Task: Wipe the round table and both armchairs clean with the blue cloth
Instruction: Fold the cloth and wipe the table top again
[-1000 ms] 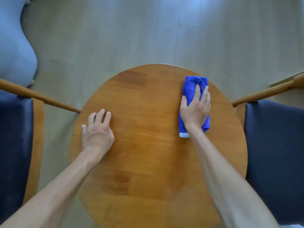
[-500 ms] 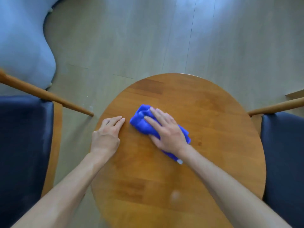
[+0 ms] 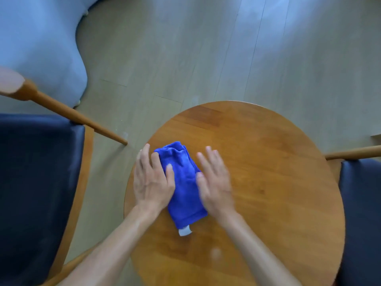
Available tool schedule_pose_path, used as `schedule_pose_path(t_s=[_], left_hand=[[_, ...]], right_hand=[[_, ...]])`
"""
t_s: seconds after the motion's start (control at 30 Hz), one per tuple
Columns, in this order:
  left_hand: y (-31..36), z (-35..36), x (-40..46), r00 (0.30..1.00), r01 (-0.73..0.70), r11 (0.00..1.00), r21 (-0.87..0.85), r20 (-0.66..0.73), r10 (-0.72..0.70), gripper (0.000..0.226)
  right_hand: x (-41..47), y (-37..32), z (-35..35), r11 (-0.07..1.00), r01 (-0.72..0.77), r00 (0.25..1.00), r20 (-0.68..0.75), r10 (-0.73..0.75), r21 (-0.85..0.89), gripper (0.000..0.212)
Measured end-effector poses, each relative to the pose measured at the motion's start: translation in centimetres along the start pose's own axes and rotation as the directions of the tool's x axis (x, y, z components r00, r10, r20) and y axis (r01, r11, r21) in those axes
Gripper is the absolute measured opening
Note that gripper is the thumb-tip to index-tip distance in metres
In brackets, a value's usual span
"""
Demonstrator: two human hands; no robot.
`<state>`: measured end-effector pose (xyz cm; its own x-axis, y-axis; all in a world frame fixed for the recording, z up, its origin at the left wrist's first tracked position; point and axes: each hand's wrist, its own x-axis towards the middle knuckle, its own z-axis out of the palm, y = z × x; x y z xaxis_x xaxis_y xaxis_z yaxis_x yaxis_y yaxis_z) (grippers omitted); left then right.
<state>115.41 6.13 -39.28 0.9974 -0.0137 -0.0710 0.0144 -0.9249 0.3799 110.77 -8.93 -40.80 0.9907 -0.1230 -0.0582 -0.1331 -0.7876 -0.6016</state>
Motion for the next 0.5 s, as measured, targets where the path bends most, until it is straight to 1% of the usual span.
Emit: schedule_pose_path(t_s=[0.03,0.07,0.13,0.2,0.27,0.33,0.5], left_hand=[[0.4,0.3,-0.8,0.999,-0.037,0.998,0.054,-0.017,0.038,0.049],[0.7,0.7,-1.7,0.998,-0.06,0.993,0.098,-0.014,0.062,0.061],[1.2,2.0,-3.8,0.995,-0.096,0.983,0.155,0.046,0.09,0.074],[1.7,3.4,-5.8,0.987,-0.13,0.975,0.181,0.117,0.11,0.079],[2.6,4.5,-6.3,0.986,-0.11,0.98,0.167,0.145,0.086,0.081],[4.0,5.1,-4.9,0.987,-0.102,0.985,0.139,0.14,0.083,0.081],[9.6,7.1,4.2,0.955,-0.282,0.949,0.142,0.136,0.264,0.078]], right_hand=[[-0.1,2.7,-1.8,0.994,-0.031,0.997,-0.073,0.024,-0.102,0.05],[-0.5,5.4,-3.4,0.973,-0.08,0.992,-0.115,0.056,-0.217,0.051],[-1.8,9.3,-5.3,0.917,-0.174,0.983,-0.112,0.143,-0.359,0.055],[-3.0,11.5,-4.8,0.882,-0.191,0.982,-0.093,0.167,-0.43,0.057],[-3.3,12.4,-4.3,0.877,-0.165,0.986,-0.107,0.131,-0.451,0.056],[-3.2,12.8,-4.0,0.878,-0.156,0.985,-0.143,0.101,-0.452,0.056],[-3.1,13.5,-3.6,0.892,-0.143,0.974,-0.22,0.05,-0.43,0.053]])
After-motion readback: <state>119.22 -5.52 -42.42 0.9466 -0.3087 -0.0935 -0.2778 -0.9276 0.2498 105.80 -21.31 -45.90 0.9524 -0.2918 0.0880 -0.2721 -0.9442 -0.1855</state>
